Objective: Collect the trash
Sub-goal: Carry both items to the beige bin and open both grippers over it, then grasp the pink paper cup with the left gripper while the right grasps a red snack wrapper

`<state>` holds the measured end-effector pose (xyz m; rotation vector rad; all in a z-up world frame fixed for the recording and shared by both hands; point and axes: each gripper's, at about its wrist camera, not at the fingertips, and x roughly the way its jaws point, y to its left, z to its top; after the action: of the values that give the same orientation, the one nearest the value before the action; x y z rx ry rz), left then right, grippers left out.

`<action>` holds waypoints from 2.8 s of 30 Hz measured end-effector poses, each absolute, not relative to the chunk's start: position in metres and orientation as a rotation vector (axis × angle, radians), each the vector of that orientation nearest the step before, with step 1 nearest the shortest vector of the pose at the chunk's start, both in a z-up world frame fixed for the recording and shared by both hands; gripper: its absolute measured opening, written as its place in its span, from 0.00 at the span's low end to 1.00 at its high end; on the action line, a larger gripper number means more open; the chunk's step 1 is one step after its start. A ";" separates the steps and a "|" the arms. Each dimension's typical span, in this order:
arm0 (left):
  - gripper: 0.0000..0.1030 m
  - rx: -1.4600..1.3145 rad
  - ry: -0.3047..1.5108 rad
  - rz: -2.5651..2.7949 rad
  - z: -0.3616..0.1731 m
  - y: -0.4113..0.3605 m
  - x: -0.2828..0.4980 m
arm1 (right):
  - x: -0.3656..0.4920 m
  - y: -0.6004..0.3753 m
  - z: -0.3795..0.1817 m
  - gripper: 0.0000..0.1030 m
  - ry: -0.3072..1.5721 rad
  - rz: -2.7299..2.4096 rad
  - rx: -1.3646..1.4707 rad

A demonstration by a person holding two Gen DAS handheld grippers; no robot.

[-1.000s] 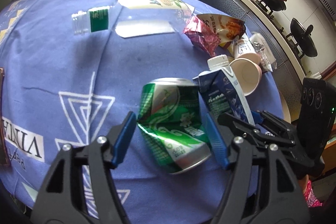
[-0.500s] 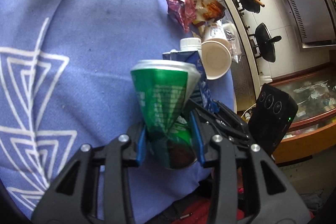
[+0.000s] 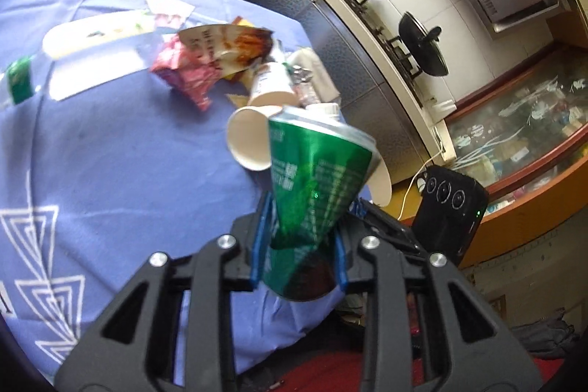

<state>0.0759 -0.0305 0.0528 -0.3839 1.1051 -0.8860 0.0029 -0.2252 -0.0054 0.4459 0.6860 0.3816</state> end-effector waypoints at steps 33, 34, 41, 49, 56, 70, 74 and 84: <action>0.39 0.273 1.194 -1.018 -0.020 -0.461 0.091 | -0.095 -0.551 -0.099 0.72 0.549 -0.422 0.700; 0.40 0.277 1.162 -1.018 -0.015 -0.455 0.089 | -0.097 -0.550 -0.097 0.72 0.541 -0.417 0.703; 0.40 0.180 1.027 -1.027 0.019 -0.357 0.078 | -0.089 -0.518 -0.068 0.72 0.521 -0.339 0.694; 0.40 0.104 0.947 -0.872 0.025 -0.196 0.071 | -0.052 -0.460 -0.045 0.52 0.572 -0.188 0.666; 0.40 -0.094 0.998 -0.695 0.009 -0.094 0.087 | -0.001 -0.388 -0.027 0.46 0.639 -0.031 0.562; 0.40 -0.114 0.989 -0.756 0.006 -0.106 0.100 | 0.054 -0.254 -0.011 0.42 0.645 0.062 0.034; 0.40 -0.106 0.991 -0.741 0.001 -0.113 0.109 | 0.073 -0.254 -0.019 0.37 0.661 0.047 -0.007; 0.03 -0.115 0.997 -0.753 -0.001 -0.117 0.117 | 0.058 -0.265 -0.014 0.10 0.626 0.100 0.106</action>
<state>0.1167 -0.1173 -0.0010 -0.1153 0.9967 -0.7526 0.0582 -0.2654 -0.0136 0.1063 0.6264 0.1002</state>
